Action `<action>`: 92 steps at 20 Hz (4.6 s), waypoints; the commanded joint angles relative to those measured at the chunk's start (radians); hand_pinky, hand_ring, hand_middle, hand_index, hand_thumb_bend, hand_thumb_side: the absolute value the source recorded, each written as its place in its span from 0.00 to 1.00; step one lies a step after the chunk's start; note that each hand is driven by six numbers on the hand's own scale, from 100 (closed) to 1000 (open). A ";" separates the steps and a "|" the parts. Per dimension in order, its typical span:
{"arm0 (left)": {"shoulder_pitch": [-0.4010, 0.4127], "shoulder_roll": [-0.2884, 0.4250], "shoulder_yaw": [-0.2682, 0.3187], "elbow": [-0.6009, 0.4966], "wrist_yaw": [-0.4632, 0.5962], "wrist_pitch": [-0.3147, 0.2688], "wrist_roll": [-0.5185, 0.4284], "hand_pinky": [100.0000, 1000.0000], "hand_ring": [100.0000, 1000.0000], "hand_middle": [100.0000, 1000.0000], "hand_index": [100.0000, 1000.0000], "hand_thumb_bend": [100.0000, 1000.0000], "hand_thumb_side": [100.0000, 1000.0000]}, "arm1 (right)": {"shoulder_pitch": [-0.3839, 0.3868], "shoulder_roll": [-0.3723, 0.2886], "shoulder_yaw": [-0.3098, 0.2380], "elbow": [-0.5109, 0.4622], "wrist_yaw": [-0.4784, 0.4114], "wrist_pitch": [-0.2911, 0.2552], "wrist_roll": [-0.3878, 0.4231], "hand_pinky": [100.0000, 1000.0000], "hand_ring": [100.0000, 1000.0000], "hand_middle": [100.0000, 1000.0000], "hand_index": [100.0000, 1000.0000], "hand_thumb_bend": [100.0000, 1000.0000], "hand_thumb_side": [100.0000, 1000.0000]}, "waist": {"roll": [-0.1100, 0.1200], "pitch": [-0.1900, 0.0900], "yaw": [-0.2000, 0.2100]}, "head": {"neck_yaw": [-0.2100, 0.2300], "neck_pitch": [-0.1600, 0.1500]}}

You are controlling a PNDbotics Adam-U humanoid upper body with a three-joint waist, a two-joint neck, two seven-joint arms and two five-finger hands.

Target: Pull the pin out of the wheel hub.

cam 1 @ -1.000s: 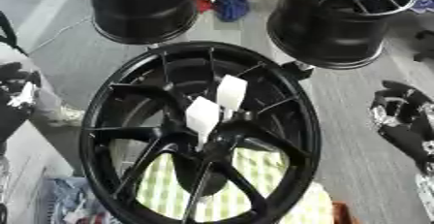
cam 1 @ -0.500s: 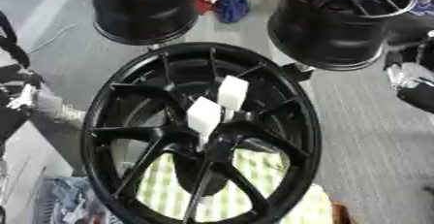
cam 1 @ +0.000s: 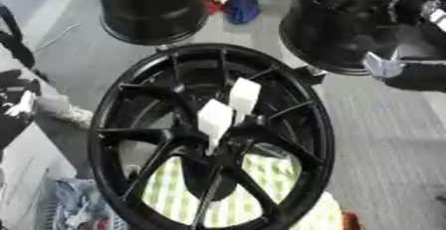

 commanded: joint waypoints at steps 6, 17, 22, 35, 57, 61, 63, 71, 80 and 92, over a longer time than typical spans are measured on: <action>-0.013 0.020 -0.011 -0.025 -0.008 -0.003 -0.016 0.50 0.56 0.58 0.74 0.21 0.21 | -0.165 -0.016 0.141 0.088 0.017 -0.004 0.131 0.77 0.78 0.84 0.92 0.18 0.07 | -0.004 -0.010 0.019 | -0.012 -0.002; -0.013 0.018 -0.022 -0.025 -0.010 -0.002 -0.029 0.50 0.56 0.58 0.74 0.21 0.21 | -0.272 0.088 0.205 0.271 0.121 -0.081 0.314 0.80 0.84 0.87 0.93 0.29 0.14 | -0.004 -0.009 0.035 | -0.019 -0.002; -0.012 0.016 -0.022 -0.023 -0.012 -0.002 -0.031 0.50 0.56 0.58 0.74 0.21 0.21 | -0.305 0.132 0.189 0.326 0.141 -0.091 0.407 0.81 0.85 0.87 0.93 0.29 0.15 | -0.004 -0.010 0.034 | -0.019 -0.002; -0.012 0.014 -0.023 -0.022 -0.013 -0.002 -0.035 0.50 0.56 0.58 0.74 0.21 0.22 | -0.330 0.192 0.158 0.397 0.150 -0.088 0.606 0.79 0.83 0.84 0.92 0.27 0.17 | -0.001 -0.008 0.037 | -0.017 -0.002; -0.013 0.013 -0.024 -0.022 -0.012 -0.002 -0.039 0.50 0.56 0.58 0.74 0.21 0.22 | -0.369 0.274 0.194 0.451 0.149 -0.105 0.638 0.78 0.82 0.82 0.91 0.26 0.18 | 0.000 -0.008 0.046 | -0.025 -0.002; -0.013 0.013 -0.024 -0.022 -0.012 -0.001 -0.038 0.50 0.56 0.58 0.74 0.21 0.22 | -0.369 0.283 0.202 0.457 0.155 -0.109 0.646 0.78 0.82 0.82 0.91 0.26 0.18 | 0.000 -0.008 0.046 | -0.025 -0.002; -0.013 0.013 -0.024 -0.022 -0.013 -0.001 -0.038 0.50 0.56 0.58 0.74 0.21 0.22 | -0.369 0.288 0.205 0.461 0.157 -0.111 0.649 0.78 0.81 0.82 0.91 0.26 0.18 | 0.000 -0.007 0.046 | -0.025 -0.002; -0.014 0.012 -0.024 -0.023 -0.012 -0.001 -0.039 0.50 0.56 0.58 0.74 0.21 0.22 | -0.372 0.308 0.216 0.482 0.159 -0.118 0.658 0.76 0.80 0.81 0.89 0.25 0.18 | 0.001 -0.007 0.046 | -0.027 -0.002; -0.013 0.012 -0.024 -0.023 -0.012 -0.001 -0.040 0.50 0.56 0.58 0.74 0.21 0.22 | -0.375 0.322 0.223 0.501 0.163 -0.123 0.663 0.74 0.74 0.77 0.86 0.25 0.19 | 0.002 -0.007 0.046 | -0.029 -0.002; -0.013 0.011 -0.025 -0.023 -0.012 -0.001 -0.042 0.50 0.56 0.58 0.74 0.20 0.22 | -0.377 0.333 0.228 0.510 0.182 -0.113 0.662 0.66 0.62 0.69 0.79 0.25 0.18 | 0.002 -0.007 0.046 | -0.031 -0.002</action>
